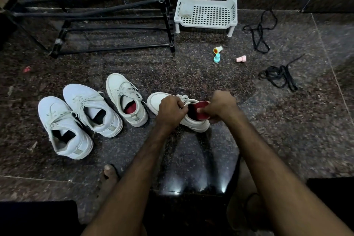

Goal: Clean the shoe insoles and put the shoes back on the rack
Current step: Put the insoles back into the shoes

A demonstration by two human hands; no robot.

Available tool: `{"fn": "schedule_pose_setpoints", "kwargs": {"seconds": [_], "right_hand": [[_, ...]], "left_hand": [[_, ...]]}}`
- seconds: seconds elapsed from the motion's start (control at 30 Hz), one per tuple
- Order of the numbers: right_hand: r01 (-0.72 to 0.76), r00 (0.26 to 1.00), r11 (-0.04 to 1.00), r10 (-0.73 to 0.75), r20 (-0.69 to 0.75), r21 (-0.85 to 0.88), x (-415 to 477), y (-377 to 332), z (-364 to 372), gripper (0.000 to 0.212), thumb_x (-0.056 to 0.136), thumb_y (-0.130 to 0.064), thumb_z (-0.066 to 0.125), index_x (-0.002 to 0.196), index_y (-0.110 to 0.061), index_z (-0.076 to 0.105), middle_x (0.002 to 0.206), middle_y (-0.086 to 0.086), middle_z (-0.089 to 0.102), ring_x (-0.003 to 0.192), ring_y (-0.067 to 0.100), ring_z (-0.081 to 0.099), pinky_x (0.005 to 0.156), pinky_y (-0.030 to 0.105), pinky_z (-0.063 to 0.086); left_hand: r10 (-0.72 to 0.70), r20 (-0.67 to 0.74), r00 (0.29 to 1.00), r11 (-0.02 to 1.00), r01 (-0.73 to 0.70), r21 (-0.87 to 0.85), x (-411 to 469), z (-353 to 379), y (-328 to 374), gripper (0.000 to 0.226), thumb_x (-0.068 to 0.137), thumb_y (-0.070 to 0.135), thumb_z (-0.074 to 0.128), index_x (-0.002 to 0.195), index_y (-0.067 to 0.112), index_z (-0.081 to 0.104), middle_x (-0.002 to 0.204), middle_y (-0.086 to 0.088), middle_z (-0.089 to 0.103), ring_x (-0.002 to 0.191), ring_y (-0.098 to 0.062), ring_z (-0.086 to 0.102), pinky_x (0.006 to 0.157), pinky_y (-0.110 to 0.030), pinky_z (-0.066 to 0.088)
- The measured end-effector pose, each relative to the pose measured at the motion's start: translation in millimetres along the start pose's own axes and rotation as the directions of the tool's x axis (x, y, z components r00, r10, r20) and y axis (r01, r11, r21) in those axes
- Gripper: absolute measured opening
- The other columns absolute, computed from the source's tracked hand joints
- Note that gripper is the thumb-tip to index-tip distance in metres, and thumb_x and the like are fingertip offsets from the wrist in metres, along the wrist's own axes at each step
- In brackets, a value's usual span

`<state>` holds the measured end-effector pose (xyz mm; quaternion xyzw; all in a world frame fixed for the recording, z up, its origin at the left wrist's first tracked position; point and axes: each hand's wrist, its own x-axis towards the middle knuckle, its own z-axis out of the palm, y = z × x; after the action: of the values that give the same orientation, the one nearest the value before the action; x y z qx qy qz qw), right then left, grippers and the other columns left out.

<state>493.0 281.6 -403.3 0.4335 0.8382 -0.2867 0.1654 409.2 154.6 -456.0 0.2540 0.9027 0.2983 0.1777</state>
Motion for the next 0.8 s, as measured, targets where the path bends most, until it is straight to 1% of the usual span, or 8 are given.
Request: {"fn": "schedule_pose_setpoints", "kwargs": {"seconds": [0.17, 0.27, 0.33, 0.4, 0.57, 0.63, 0.73, 0.8], "right_hand": [[-0.035, 0.994, 0.987, 0.051, -0.098, 0.159, 0, 9, 20, 0.015, 0.073, -0.015, 0.072, 0.080, -0.002, 0.068, 0.077, 0.012, 0.072, 0.072, 0.022, 0.071, 0.060, 0.029, 0.056], [-0.098, 0.994, 0.867, 0.108, 0.008, 0.488, 4, 2, 38, 0.013, 0.071, -0.009, 0.072, 0.079, 0.000, 0.070, 0.071, 0.014, 0.071, 0.062, 0.025, 0.070, 0.061, 0.038, 0.060], [-0.201, 0.978, 0.623, 0.171, 0.119, 0.756, 9, 4, 39, 0.007, 0.077, 0.004, 0.062, 0.081, 0.007, 0.067, 0.068, 0.018, 0.069, 0.053, 0.026, 0.068, 0.058, 0.041, 0.061], [-0.318, 0.941, 0.284, 0.215, 0.263, 0.905, 11, 13, 34, 0.011, 0.083, 0.012, 0.052, 0.089, 0.009, 0.062, 0.068, 0.019, 0.066, 0.043, 0.019, 0.064, 0.045, 0.027, 0.056], [-0.533, 0.835, -0.242, 0.002, 0.550, 0.810, 0, 24, 30, 0.022, 0.096, 0.005, 0.041, 0.081, 0.012, 0.055, 0.047, 0.015, 0.060, 0.034, 0.011, 0.059, 0.037, 0.014, 0.047], [-0.571, 0.821, -0.117, -0.059, 0.568, 0.813, -2, 23, 24, 0.022, 0.097, 0.001, 0.041, 0.089, 0.014, 0.057, 0.058, 0.019, 0.065, 0.041, 0.015, 0.064, 0.038, 0.017, 0.049], [-0.374, 0.885, 0.597, 0.001, 0.466, 0.709, 4, 4, 14, 0.021, 0.094, -0.006, 0.045, 0.092, 0.004, 0.064, 0.076, 0.016, 0.069, 0.057, 0.021, 0.064, 0.051, 0.027, 0.057], [-0.251, 0.899, 0.771, -0.038, 0.436, 0.585, 10, -13, 13, 0.023, 0.091, -0.006, 0.044, 0.080, -0.003, 0.064, 0.075, 0.014, 0.066, 0.057, 0.019, 0.054, 0.055, 0.026, 0.050]], "left_hand": [[0.002, -0.002, 1.000, 1.000, -0.002, 0.006, 2, 2, 0, 0.012, 0.074, 0.021, 0.073, 0.068, 0.011, 0.069, 0.074, -0.006, 0.071, 0.076, -0.024, 0.066, 0.070, -0.033, 0.047], [0.011, -0.004, 1.000, 1.000, -0.011, 0.016, 2, 3, -1, 0.011, 0.074, 0.021, 0.073, 0.069, 0.011, 0.070, 0.075, -0.007, 0.071, 0.076, -0.025, 0.066, 0.069, -0.032, 0.047], [0.012, -0.019, 1.000, 1.000, -0.012, 0.011, 3, 2, -2, 0.012, 0.074, 0.022, 0.074, 0.068, 0.012, 0.069, 0.074, -0.006, 0.071, 0.075, -0.024, 0.065, 0.069, -0.032, 0.046], [0.011, -0.027, 1.000, 1.000, -0.011, 0.008, 3, 3, -2, 0.013, 0.074, 0.023, 0.073, 0.067, 0.014, 0.068, 0.073, -0.006, 0.071, 0.075, -0.024, 0.065, 0.069, -0.032, 0.047], [0.016, -0.030, 0.999, 1.000, -0.015, 0.023, 4, 5, -3, 0.012, 0.074, 0.023, 0.072, 0.068, 0.013, 0.067, 0.076, -0.006, 0.070, 0.078, -0.025, 0.064, 0.071, -0.034, 0.047], [0.021, -0.030, 0.999, 1.000, -0.021, 0.020, 6, 5, -3, 0.012, 0.074, 0.023, 0.072, 0.069, 0.013, 0.067, 0.077, -0.007, 0.070, 0.080, -0.026, 0.064, 0.071, -0.035, 0.047], [0.027, -0.015, 1.000, 0.999, -0.026, 0.038, 8, 2, -6, 0.011, 0.074, 0.023, 0.071, 0.070, 0.014, 0.068, 0.079, -0.007, 0.070, 0.081, -0.026, 0.064, 0.072, -0.034, 0.045], [0.021, -0.017, 1.000, 0.999, -0.021, 0.030, 8, 2, -9, 0.013, 0.074, 0.024, 0.072, 0.067, 0.014, 0.066, 0.076, -0.007, 0.069, 0.080, -0.026, 0.064, 0.070, -0.034, 0.046]]}}
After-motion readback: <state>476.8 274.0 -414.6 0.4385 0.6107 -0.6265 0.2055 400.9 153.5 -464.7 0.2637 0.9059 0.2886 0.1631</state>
